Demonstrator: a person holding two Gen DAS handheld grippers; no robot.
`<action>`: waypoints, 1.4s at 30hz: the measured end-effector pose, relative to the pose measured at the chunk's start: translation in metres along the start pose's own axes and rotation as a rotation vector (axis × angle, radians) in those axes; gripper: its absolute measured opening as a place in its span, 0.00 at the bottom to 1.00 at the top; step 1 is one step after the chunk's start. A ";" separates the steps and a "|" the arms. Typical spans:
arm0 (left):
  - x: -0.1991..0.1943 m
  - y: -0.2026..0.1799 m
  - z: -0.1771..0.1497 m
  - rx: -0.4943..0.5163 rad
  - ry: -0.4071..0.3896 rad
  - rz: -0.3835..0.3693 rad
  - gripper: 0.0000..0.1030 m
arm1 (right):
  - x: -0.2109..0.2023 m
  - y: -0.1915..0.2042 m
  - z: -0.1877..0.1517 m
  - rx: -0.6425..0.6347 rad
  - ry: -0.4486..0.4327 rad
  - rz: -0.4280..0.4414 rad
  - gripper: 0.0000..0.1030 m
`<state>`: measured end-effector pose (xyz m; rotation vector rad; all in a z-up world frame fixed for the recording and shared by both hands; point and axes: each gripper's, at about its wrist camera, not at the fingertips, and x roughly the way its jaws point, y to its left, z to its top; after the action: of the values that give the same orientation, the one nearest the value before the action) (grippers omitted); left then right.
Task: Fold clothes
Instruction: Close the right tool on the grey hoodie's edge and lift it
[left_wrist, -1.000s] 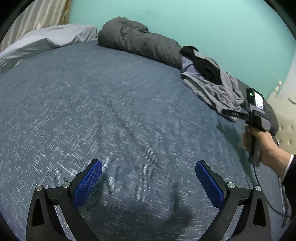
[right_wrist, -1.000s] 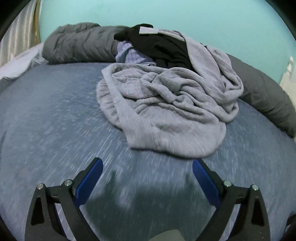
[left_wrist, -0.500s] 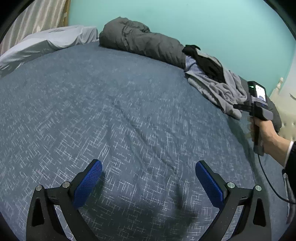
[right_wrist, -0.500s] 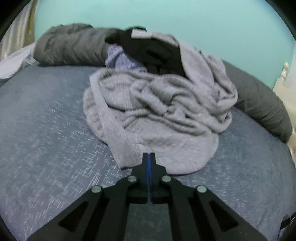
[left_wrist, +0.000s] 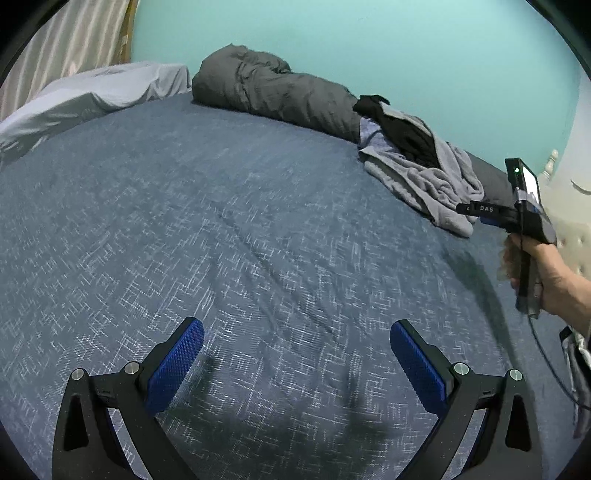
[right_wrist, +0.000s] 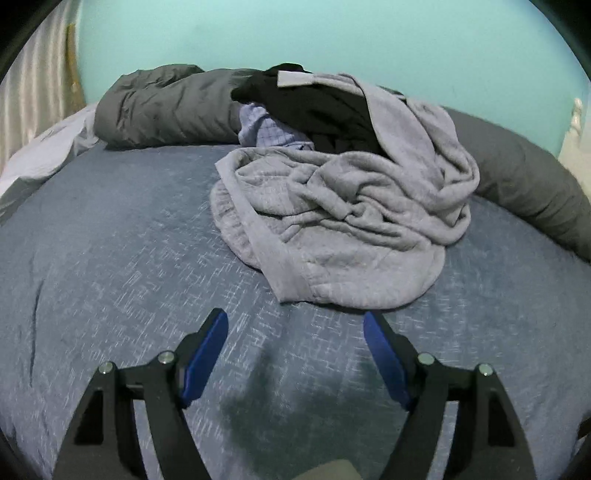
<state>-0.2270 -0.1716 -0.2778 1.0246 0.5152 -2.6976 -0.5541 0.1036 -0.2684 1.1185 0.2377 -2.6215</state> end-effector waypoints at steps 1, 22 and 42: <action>0.002 0.001 0.001 -0.001 0.002 0.002 1.00 | 0.009 0.001 0.000 -0.008 0.011 -0.017 0.75; 0.012 0.014 -0.001 0.000 0.015 0.003 1.00 | -0.001 -0.009 -0.002 -0.112 -0.086 -0.045 0.11; -0.065 0.010 -0.016 0.025 -0.049 -0.099 1.00 | -0.310 0.046 -0.087 -0.079 -0.229 0.353 0.11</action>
<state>-0.1659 -0.1697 -0.2476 0.9614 0.5376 -2.8150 -0.2755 0.1421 -0.1047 0.7459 0.0849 -2.3724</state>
